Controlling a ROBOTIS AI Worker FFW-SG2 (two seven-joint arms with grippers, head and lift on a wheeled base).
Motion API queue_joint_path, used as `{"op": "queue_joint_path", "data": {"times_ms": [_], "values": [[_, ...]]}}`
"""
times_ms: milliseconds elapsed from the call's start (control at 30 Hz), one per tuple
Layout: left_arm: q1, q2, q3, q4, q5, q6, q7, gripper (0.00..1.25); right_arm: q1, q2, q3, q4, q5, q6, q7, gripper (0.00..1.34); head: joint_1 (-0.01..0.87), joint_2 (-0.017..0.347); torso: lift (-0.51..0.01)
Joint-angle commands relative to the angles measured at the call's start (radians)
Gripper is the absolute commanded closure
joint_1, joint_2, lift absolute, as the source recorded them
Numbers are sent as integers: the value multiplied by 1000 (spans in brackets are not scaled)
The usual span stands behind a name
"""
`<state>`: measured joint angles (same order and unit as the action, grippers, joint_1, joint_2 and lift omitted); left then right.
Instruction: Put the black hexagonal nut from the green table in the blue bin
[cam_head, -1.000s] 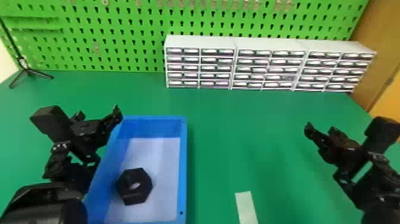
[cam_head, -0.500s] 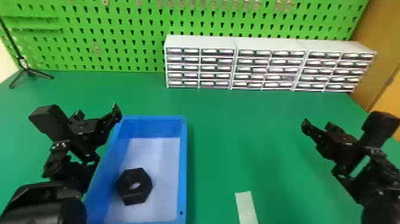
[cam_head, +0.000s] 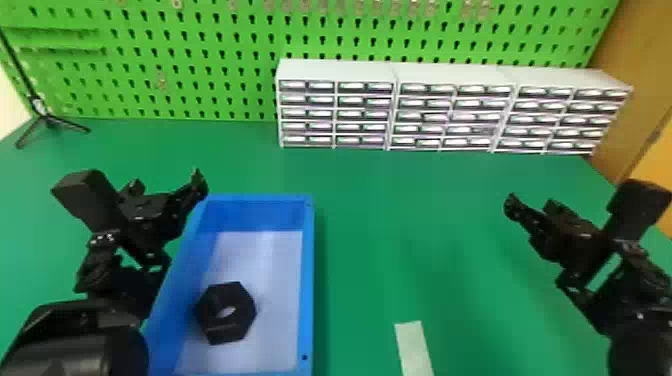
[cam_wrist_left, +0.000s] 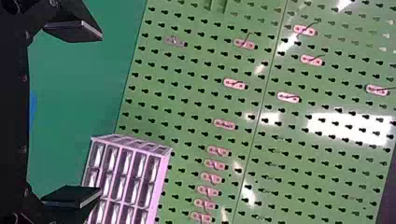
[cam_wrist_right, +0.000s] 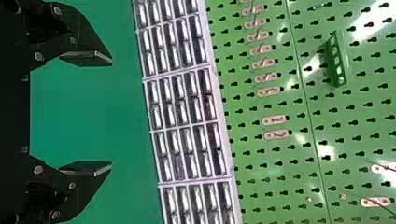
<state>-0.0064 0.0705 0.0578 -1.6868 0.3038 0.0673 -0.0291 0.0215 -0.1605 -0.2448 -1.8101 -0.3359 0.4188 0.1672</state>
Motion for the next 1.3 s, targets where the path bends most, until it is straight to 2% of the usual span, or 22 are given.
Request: {"op": "queue_joint_path", "data": {"times_ms": [0, 967, 1267], "values": [[-3, -2, -1, -1, 3, -1, 0, 121, -8, 1, -1, 0, 1, 0, 0, 473, 692, 8, -97], [-3, -9, -4, 1, -3, -1, 6, 119, -11, 1, 13, 0, 3, 6, 0, 473, 692, 8, -97], [-1, -9, -6, 1, -3, -1, 8, 117, -8, 12, 10, 0, 14, 9, 0, 473, 692, 8, -97]]}}
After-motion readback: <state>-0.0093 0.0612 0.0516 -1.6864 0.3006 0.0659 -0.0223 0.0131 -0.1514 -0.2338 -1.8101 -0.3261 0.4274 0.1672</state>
